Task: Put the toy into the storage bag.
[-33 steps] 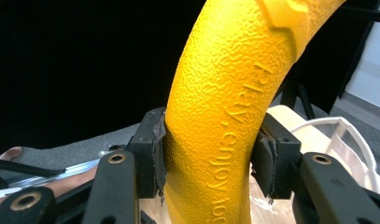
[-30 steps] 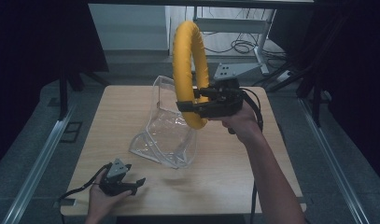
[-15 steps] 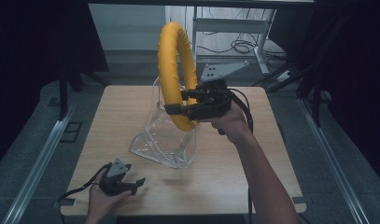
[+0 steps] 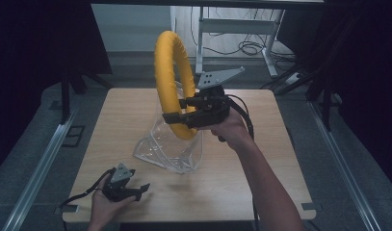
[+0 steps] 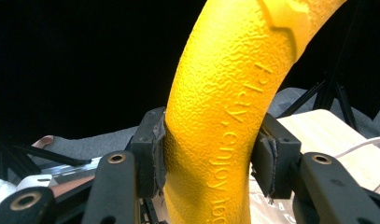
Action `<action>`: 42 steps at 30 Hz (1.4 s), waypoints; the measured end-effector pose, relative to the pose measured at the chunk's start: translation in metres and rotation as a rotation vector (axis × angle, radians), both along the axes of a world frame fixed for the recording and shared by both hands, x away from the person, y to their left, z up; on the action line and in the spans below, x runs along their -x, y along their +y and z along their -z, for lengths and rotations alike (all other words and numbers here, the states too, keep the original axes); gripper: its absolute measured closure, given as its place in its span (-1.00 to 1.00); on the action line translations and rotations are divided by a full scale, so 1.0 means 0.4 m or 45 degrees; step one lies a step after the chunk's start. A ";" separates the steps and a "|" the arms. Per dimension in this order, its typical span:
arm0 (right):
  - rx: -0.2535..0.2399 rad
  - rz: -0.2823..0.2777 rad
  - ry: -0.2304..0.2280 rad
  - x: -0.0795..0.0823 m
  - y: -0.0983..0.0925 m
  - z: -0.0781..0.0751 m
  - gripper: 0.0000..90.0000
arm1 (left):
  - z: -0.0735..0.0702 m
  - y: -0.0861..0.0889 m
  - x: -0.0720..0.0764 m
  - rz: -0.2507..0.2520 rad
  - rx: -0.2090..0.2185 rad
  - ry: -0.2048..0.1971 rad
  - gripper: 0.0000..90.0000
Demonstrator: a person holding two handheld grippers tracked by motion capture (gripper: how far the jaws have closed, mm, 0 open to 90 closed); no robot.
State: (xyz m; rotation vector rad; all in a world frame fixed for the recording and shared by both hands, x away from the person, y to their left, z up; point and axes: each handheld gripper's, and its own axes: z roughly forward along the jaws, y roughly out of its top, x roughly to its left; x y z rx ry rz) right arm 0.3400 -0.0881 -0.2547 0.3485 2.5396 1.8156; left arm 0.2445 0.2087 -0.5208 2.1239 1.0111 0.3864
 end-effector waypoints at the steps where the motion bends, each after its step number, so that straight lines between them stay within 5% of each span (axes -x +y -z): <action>1: 0.001 -0.003 0.004 -0.001 0.002 0.003 0.13 | 0.000 0.000 0.000 0.000 0.000 0.001 -0.52; 42: 0.033 -0.086 0.122 -0.034 0.055 0.101 0.13 | -0.002 0.001 0.001 -0.003 0.012 -0.006 -0.53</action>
